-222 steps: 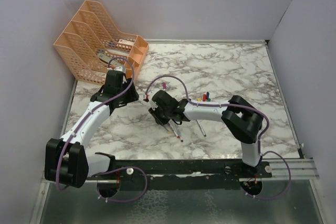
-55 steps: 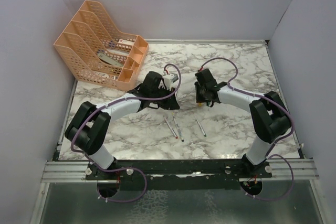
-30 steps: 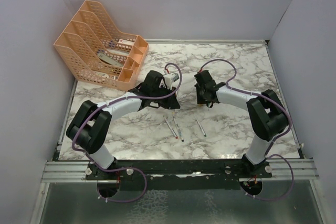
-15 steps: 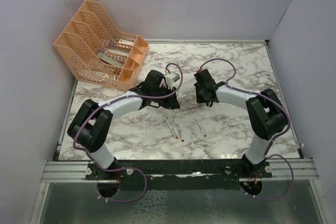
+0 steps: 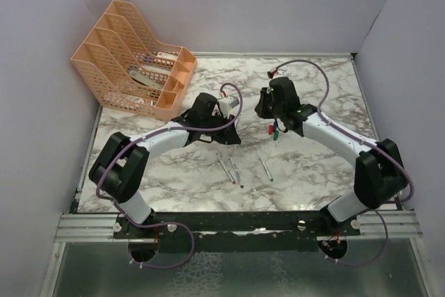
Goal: Insert the pens into the pen caps
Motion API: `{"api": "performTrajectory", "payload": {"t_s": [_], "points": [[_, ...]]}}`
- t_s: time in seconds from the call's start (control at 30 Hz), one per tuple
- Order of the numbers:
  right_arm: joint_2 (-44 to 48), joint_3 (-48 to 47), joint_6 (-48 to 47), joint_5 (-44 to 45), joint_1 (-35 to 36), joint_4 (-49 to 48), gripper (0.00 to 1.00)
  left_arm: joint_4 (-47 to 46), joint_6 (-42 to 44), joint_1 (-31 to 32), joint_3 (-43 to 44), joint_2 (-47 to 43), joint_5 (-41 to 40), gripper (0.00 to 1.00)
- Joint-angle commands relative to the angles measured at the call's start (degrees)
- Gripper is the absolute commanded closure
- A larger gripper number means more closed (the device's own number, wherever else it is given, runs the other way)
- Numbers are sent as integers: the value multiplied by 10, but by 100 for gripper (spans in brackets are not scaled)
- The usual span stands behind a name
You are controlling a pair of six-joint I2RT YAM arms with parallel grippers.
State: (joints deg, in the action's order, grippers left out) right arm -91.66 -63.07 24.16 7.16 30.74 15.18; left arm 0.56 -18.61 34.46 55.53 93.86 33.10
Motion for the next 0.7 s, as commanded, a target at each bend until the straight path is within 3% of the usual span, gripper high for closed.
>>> {"api": "performTrajectory", "payload": {"t_s": [0.0,0.3,0.67], "points": [[84,35,14,-28,1,-128,99,-58,-43,11,-15,-32,41,100],[170,124,57,-84,1,-318,99,-67,-62,20,4,-40,64,100],[177,177,75,-125,5,-399,99,-123,-102,21,4,-49,97,100]]}}
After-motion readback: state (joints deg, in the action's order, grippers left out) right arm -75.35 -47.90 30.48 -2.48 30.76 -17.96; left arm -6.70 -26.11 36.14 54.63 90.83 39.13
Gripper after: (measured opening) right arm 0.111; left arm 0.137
